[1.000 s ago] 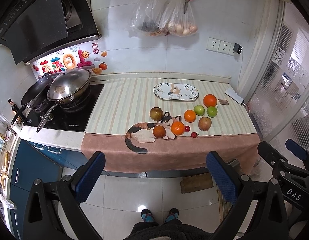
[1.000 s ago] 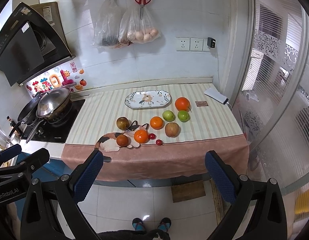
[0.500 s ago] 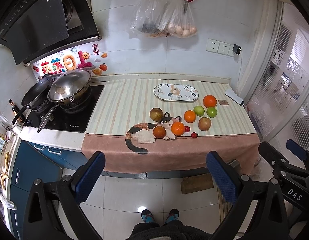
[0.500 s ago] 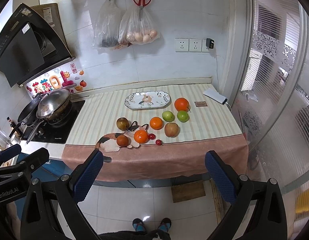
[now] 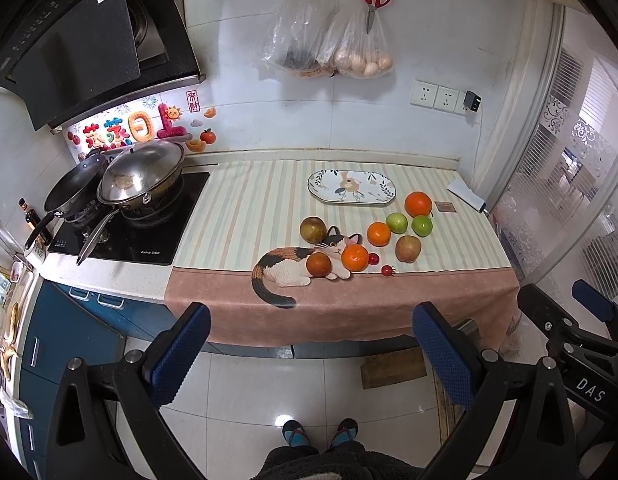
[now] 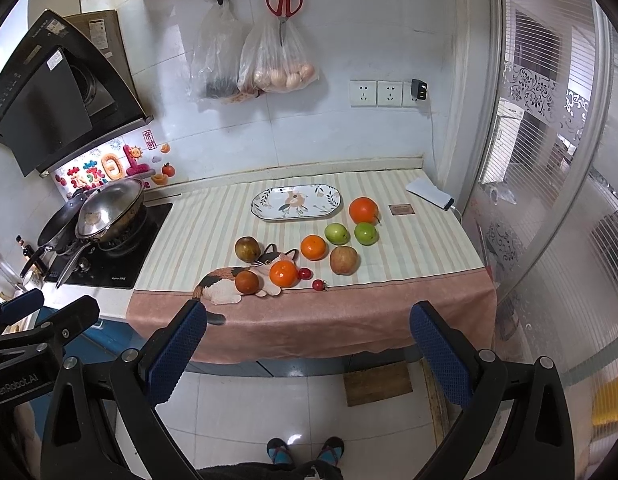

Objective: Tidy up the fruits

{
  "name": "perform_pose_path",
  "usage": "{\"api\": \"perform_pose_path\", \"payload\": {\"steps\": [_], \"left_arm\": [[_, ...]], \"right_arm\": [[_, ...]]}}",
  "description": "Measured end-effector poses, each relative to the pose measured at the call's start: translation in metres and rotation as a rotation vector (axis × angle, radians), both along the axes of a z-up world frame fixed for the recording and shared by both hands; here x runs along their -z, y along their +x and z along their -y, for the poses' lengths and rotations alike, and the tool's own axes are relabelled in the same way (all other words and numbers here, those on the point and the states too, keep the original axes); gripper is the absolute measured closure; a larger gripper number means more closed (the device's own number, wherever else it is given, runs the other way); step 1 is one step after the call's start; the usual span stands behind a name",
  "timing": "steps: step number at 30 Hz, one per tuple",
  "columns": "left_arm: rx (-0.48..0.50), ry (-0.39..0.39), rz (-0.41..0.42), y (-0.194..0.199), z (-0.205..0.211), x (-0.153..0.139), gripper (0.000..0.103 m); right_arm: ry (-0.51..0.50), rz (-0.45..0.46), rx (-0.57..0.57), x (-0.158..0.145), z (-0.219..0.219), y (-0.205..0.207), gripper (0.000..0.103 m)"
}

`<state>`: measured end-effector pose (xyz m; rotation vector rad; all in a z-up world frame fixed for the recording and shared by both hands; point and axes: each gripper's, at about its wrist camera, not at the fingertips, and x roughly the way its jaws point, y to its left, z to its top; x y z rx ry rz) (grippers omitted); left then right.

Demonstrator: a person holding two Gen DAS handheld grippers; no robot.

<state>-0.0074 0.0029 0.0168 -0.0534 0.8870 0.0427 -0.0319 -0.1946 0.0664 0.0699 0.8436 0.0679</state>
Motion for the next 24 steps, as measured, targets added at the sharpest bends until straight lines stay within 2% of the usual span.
{"api": "perform_pose_path", "payload": {"steps": [14,19,24], "left_arm": [[0.005,-0.007,0.002,-0.004,-0.002,0.002,0.0],[-0.014,0.018,0.03,0.025,-0.016,0.009,0.0],[-0.003,0.038,0.031,0.067,-0.032,0.027,0.0]], "right_arm": [[0.032,-0.013,0.015,0.005,-0.005,0.008,0.0],[0.075,-0.028,0.054,0.022,-0.005,0.028,0.0],[0.107,-0.05,0.108,0.053,-0.005,0.059,0.0]]}}
